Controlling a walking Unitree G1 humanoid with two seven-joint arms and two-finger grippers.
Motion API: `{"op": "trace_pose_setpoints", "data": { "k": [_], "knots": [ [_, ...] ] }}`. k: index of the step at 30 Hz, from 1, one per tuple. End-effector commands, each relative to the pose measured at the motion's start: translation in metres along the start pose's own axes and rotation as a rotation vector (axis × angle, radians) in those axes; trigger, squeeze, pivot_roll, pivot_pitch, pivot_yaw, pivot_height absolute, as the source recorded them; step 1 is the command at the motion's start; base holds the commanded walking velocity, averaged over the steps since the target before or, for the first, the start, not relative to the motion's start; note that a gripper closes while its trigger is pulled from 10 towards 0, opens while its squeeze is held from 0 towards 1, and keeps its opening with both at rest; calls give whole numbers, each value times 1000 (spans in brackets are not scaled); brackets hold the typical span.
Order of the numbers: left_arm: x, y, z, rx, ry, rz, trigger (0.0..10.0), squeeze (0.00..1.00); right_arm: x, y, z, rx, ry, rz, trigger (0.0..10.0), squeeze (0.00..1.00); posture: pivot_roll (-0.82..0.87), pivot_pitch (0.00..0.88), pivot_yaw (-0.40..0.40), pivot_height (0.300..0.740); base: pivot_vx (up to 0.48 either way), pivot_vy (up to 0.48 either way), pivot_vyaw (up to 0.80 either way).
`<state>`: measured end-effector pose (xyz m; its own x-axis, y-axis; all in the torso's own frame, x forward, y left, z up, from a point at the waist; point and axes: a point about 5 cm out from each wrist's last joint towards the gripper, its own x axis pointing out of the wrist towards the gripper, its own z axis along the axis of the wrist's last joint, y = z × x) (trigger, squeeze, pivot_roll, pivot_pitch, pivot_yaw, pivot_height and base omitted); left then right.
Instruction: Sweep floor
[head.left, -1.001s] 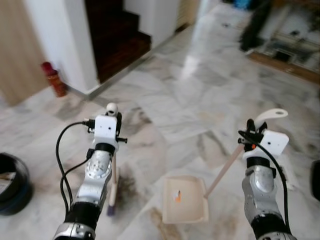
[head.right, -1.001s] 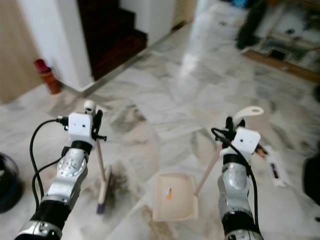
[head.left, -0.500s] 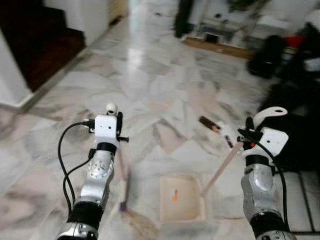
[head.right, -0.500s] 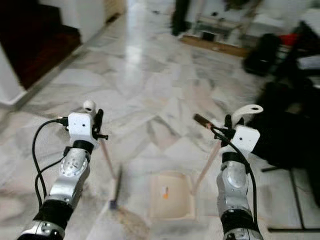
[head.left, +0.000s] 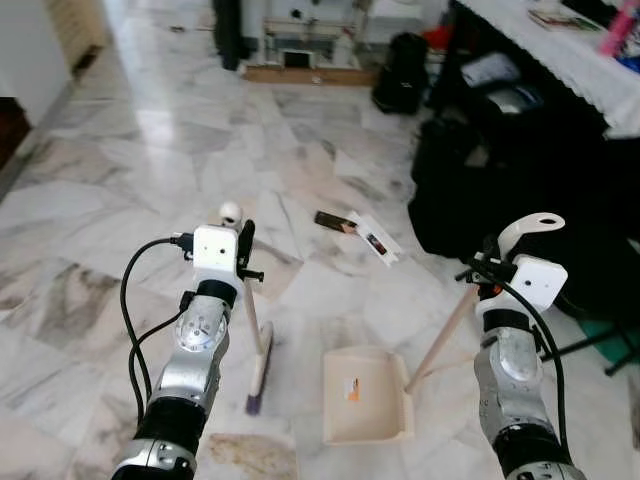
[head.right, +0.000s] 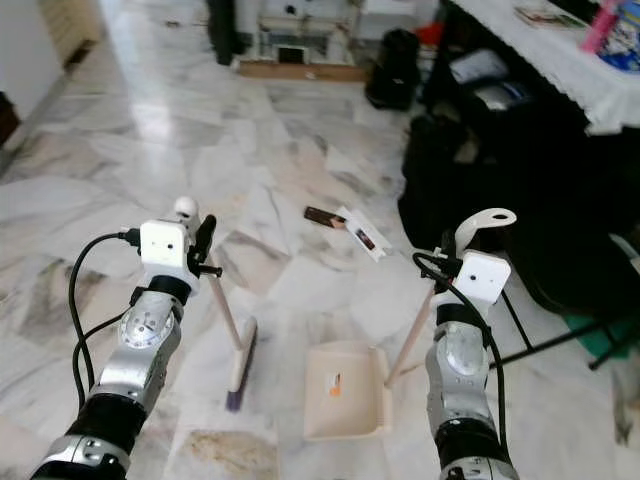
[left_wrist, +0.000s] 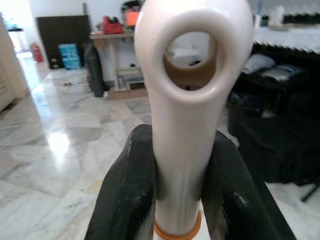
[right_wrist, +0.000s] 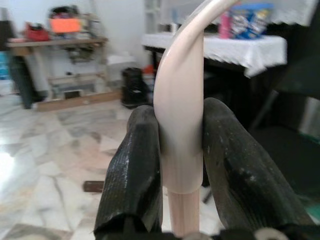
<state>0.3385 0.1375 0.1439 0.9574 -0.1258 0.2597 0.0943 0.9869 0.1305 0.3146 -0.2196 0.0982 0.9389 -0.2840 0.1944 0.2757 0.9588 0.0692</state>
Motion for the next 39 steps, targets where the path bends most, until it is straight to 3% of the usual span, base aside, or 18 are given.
{"op": "trace_pose_setpoints", "data": {
  "k": [1,7,14,17,39],
  "knots": [
    [1,3,2,10,-6,2,10000,0,6,3,13,12,-70,2,10000,0,79,72,-50,740,0,0,0],
    [2,6,1,0,1,20,10000,0,6,7,13,25,-67,18,10000,0,82,80,-52,740,271,0,0],
    [1,9,1,7,4,31,10000,0,7,9,13,-35,-62,31,10000,0,85,84,-57,740,281,0,229],
    [1,9,1,8,5,34,10000,0,7,9,13,-24,-63,32,10000,0,84,81,-57,740,281,0,800],
    [1,10,0,5,2,38,10000,0,8,8,13,3,-58,18,10000,0,84,46,-59,740,287,0,0]
  ]
}}
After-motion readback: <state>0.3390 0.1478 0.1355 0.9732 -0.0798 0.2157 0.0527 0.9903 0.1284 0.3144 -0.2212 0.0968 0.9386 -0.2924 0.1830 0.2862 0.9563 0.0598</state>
